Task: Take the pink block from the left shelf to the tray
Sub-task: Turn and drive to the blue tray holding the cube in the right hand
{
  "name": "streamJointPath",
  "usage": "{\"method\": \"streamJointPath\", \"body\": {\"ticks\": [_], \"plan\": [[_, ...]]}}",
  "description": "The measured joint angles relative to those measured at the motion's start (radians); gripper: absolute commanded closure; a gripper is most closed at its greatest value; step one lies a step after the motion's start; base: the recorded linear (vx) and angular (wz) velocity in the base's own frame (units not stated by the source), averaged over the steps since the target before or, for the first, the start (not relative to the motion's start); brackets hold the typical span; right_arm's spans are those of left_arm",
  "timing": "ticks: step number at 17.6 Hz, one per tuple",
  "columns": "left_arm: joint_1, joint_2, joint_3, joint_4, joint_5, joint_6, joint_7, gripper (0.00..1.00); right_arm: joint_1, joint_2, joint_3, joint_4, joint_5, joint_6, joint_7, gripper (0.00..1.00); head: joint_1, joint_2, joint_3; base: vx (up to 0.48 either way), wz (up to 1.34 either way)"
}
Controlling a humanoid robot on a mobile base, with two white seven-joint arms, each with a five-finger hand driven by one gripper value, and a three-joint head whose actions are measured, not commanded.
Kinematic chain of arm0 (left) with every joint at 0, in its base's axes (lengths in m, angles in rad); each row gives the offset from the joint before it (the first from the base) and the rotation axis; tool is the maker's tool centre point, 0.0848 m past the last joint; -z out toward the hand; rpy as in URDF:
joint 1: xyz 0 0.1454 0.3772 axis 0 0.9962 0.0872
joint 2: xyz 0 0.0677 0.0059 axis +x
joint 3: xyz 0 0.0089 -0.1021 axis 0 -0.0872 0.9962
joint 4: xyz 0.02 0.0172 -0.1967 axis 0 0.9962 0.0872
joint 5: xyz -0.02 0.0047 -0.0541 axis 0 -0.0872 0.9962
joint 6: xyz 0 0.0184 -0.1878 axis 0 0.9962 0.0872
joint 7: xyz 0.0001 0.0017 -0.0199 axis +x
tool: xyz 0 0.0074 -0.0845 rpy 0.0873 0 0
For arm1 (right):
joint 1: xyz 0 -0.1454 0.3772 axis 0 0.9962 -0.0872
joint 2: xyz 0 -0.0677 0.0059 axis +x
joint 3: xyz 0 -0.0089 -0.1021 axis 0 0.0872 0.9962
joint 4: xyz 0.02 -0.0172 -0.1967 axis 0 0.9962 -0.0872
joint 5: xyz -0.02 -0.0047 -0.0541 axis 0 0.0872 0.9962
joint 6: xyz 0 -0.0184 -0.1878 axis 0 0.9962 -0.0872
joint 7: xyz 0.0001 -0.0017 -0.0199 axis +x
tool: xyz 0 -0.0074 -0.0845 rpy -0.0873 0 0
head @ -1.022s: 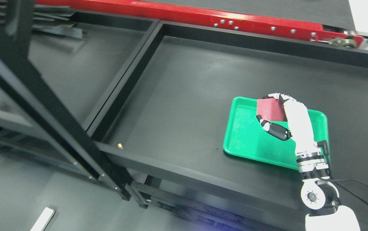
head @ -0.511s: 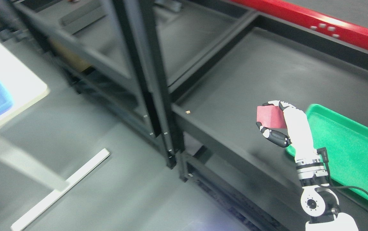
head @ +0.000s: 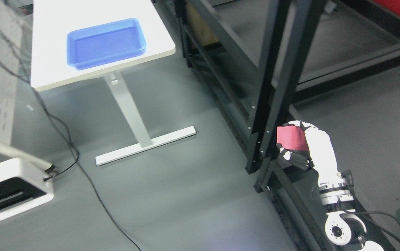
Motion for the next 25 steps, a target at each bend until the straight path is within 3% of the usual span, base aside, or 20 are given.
{"method": "streamJointPath", "body": {"ticks": [5,12,25], "plan": [[0.0,0.0,0.0,0.0,0.0,0.0,0.0,0.0,-0.022,-0.008,0.003,-0.002,0.001,-0.032,-0.004,0.98,0.0,0.0,0.0,-0.049,0.81],[0.0,0.0,0.0,0.0,0.0,0.0,0.0,0.0,0.031,-0.02,-0.04,-0.003,0.001,-0.197,-0.068,0.99,0.0,0.0,0.0,0.048,0.56],[0.0,0.0,0.0,0.0,0.0,0.0,0.0,0.0,0.095,-0.005,-0.068,-0.004,0.0,-0.249,-0.094,0.99,0.0,0.0,0.0,0.172,0.34]]}}
